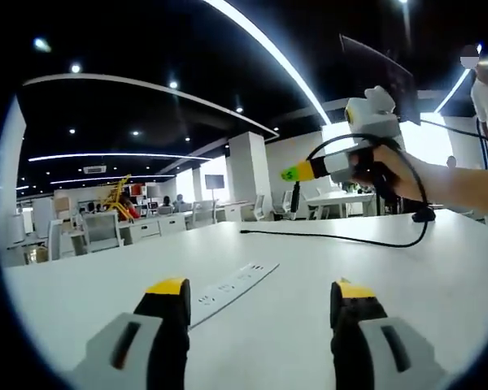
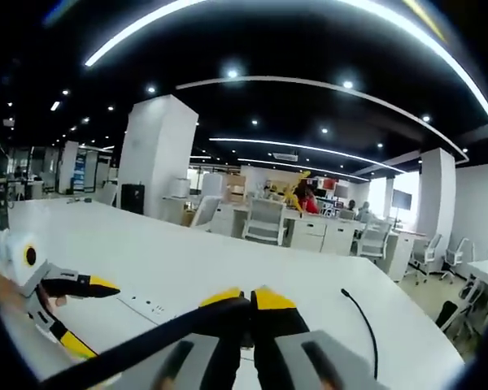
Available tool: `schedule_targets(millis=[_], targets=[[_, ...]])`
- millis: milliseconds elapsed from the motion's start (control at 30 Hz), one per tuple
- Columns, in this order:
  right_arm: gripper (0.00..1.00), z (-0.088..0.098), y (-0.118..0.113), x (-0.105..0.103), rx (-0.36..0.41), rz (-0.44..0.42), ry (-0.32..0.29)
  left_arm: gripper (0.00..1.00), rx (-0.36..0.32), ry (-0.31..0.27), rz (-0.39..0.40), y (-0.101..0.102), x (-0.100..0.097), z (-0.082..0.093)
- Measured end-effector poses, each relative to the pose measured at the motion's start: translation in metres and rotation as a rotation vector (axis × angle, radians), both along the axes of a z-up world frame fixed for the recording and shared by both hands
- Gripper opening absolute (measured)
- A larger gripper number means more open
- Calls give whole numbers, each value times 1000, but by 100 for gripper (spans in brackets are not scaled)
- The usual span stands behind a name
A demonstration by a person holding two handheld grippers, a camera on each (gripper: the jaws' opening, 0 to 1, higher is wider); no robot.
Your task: Locate the USB plug end of the data cable currently connected to the USB port on the desk. Grip the plug, withdraw it from the port, and place it onto the desktop.
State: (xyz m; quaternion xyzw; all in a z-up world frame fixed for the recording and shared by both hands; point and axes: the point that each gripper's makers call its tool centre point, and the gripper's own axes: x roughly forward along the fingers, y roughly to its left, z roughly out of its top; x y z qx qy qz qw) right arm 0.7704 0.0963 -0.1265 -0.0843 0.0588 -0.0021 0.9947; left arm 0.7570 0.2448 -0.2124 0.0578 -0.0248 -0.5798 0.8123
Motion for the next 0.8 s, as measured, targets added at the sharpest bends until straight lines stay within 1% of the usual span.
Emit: schedule_targets(millis=[67,167,267,433,600,633,800], targets=[[5,0,4,-4,-29,10,4,70,0,0,-1,3,-6,1],[5,1,8,-12,-48,23,7,70,6,2,-5,7,-16,1],[5,0,16,-21,-59,45,14,71,24,-11,-9,12,-25,0],[5,-5,28,-32,-135,84,45,71,24,-11,-21,16,-38,1],[5,-14,36,-37,-190,129,92,71,31,-20,-35,17,-48,2],[5,-19,38,-37,-203,142,115,71,28,-19,-37,17,-50,2],[5,-40,43,-38,-253,168,183,71,18,-3,-42,20,-57,-1]])
